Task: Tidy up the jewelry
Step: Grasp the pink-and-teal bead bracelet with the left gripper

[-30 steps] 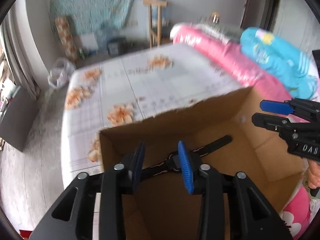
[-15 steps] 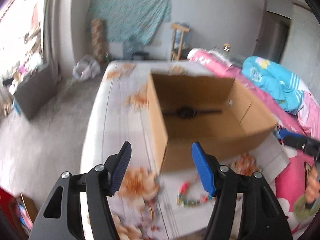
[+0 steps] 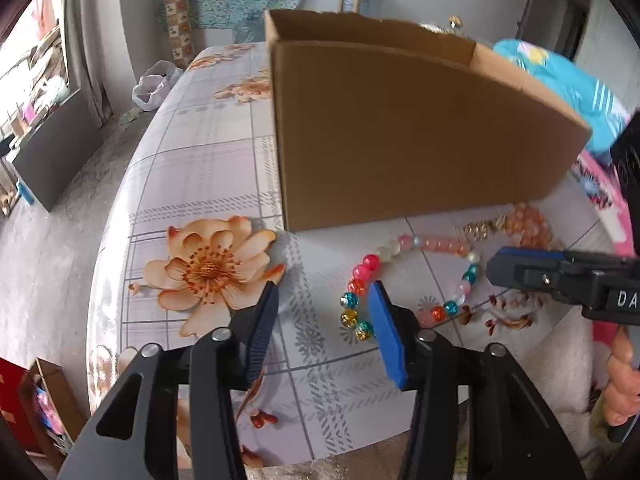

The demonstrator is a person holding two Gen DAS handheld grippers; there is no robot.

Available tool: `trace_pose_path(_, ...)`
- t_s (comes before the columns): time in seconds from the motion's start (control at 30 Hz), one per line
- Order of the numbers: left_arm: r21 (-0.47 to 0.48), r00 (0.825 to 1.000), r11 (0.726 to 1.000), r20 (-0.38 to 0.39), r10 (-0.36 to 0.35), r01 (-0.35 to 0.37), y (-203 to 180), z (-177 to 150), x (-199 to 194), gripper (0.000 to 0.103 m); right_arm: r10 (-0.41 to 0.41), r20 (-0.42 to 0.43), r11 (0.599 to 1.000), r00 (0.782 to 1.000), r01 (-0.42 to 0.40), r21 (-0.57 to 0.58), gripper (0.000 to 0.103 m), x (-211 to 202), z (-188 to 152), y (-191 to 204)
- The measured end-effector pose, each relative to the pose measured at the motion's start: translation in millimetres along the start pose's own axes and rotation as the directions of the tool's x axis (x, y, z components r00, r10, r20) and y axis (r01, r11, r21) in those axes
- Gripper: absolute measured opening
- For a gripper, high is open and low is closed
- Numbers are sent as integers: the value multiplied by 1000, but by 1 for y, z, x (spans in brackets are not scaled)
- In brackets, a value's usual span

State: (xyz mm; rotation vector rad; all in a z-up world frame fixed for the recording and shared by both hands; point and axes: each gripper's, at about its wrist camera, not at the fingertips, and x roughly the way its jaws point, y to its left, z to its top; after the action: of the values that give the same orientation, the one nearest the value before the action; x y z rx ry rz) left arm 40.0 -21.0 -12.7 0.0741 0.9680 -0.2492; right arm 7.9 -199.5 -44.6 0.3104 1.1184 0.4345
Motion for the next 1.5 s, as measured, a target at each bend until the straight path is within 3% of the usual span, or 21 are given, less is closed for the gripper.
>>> trace_pose_path(0.4,58,1000,998,8,26,-27,-17,3,10,38,-54,-12,998,998,53,-33,25,25,22,27)
trace_pose_path(0.77,58,1000,998,7,26,-26,-18,10,15,37,-116,-8,990,993,115,-80,11,48,31,67)
trace_pose_path(0.87,60,1000,998,15,23,-24,-19,11,16,34,-104,-12,991,995,103,-81,7,51,27,64)
trace_pose_path(0.97,72,999,997,23,22,-24,-22,11,16,16,-93,-12,993,996,91,-79,7,50,23,61)
trace_pose_path(1.03,74,1000,997,24,17,-18,-24,12,16,9,-79,-7,994,997,79,-75,7,47,22,62)
trace_pose_path(1.33,11,998,999,38,-48,48,-17,15,8,9,-45,19,996,999,46,-80,7,44,22,78)
trace_pose_path(1.5,-4,996,998,67,-66,66,-15,18,-2,9,-27,27,996,999,30,-87,7,32,22,66)
